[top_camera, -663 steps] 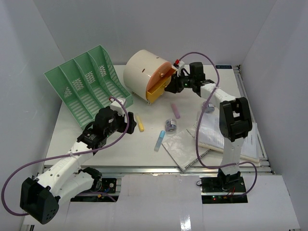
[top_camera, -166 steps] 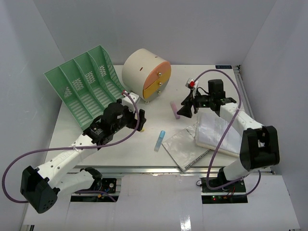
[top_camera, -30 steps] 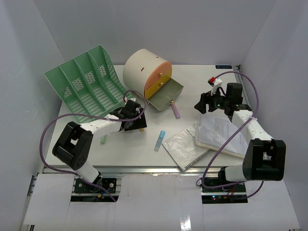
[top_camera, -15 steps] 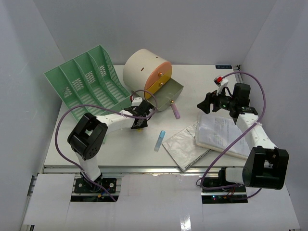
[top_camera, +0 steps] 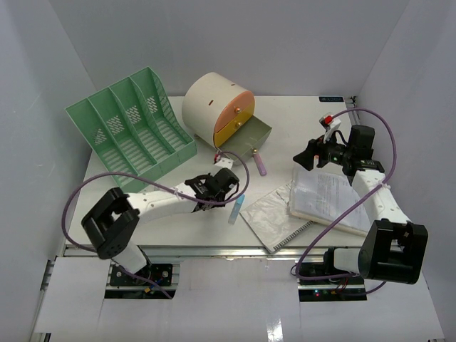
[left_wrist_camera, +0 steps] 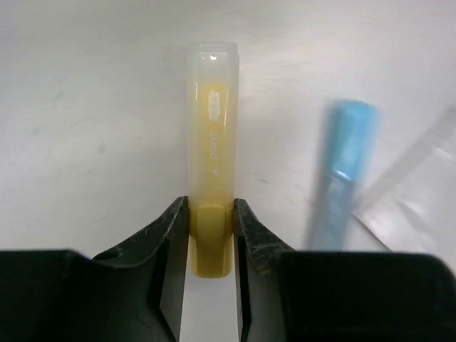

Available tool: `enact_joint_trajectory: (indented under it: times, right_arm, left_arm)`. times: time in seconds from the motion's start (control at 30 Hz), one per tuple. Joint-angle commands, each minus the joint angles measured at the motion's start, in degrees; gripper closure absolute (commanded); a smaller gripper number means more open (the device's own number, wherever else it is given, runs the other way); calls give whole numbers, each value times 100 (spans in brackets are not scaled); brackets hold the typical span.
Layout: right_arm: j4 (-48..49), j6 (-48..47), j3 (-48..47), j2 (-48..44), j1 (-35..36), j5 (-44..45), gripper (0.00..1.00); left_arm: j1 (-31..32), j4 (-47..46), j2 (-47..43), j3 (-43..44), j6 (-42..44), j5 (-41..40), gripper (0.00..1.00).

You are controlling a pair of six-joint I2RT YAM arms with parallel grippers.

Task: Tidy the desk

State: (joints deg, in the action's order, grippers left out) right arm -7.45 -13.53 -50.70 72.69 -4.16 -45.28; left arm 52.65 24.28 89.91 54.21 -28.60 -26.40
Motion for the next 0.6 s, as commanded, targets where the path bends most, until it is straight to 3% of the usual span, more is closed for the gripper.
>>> enact_joint_trajectory:
  times: [0.0, 0.13, 0.33, 0.5, 0.57]
  right_arm:
    - [-424, -1095, 24, -221, -32, -756, 25]
    - [-951, -2253, 116, -304, -32, -1223, 25]
    - [-1224, -2795, 215, -341, -32, -1194, 24]
    - [-1147, -2789, 288, -398, -32, -1082, 24]
    - [-1180, -2829, 290, -393, -30, -1103, 24]
  left_arm:
    - [143, -1168, -1067, -8, 2522, 1765, 100]
    - [-174, -1340, -932, 550, 3637, 2211, 100]
    - [-1011, -883, 589, 2532, 3968, 3170, 100]
    - [-1165, -602, 1766, 3971, 3904, 2928, 97]
    - [-1197, -414, 2188, 4470, 3881, 2704, 87]
